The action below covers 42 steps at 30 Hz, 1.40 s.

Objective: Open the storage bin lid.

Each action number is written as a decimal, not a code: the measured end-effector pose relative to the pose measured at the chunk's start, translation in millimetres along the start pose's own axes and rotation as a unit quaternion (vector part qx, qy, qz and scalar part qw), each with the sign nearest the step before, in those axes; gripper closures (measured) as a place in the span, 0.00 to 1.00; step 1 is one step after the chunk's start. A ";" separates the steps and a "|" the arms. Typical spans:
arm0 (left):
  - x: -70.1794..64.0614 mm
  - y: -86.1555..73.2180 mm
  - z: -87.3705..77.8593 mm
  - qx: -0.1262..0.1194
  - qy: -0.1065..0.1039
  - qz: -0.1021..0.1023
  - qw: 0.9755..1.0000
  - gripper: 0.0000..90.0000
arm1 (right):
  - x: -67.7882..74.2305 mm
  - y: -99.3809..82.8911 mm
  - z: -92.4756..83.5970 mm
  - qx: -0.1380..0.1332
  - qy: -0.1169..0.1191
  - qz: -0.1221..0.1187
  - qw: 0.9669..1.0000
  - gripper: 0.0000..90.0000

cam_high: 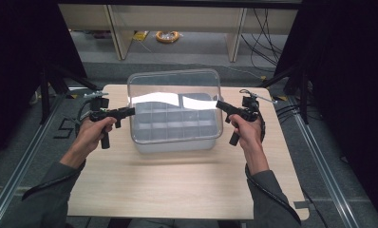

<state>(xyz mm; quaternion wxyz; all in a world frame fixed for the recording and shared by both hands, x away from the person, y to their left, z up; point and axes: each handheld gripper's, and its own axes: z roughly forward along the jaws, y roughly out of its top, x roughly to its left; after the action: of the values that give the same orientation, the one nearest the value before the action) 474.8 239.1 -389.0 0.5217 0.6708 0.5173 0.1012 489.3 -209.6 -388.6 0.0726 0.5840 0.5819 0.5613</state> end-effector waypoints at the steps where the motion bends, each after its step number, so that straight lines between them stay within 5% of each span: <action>1: -1.1 -0.6 -2.5 -0.001 -0.003 -0.002 1.000 0.72 | -1.2 -0.6 -1.6 -0.005 0.004 -0.016 1.000 0.76; 15: -11.2 -26.1 -29.8 -0.017 -0.030 0.005 0.999 0.74 | 6.8 -32.4 -34.7 -0.003 0.016 -0.024 1.000 0.76; 32: -11.3 -79.9 -28.9 -0.005 -0.037 -0.003 0.999 0.75 | -13.4 -86.1 -51.8 0.019 0.016 -0.003 1.000 0.76; 35: -10.3 -83.4 -28.8 -0.001 -0.036 -0.002 0.999 0.74 | -16.4 -91.5 -51.7 0.020 0.021 0.005 1.000 0.76; 36: -10.1 -85.2 -28.5 0.001 -0.036 -0.007 0.999 0.74 | -14.4 -92.8 -52.9 0.026 0.026 0.025 0.999 0.76; 37: -9.2 -87.2 -27.8 0.002 -0.041 -0.009 0.999 0.74 | -18.0 -93.3 -51.7 0.019 0.028 0.002 0.999 0.76; 42: -12.9 -93.1 -31.0 0.007 -0.044 -0.007 0.999 0.74 | -16.5 -96.3 -58.2 0.024 0.018 0.015 0.999 0.75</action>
<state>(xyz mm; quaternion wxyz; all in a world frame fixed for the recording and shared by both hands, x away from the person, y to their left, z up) 393.3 239.9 -445.2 0.5404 0.6743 0.4992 0.0643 393.7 -225.2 -448.2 0.0400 0.5839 0.5879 0.5585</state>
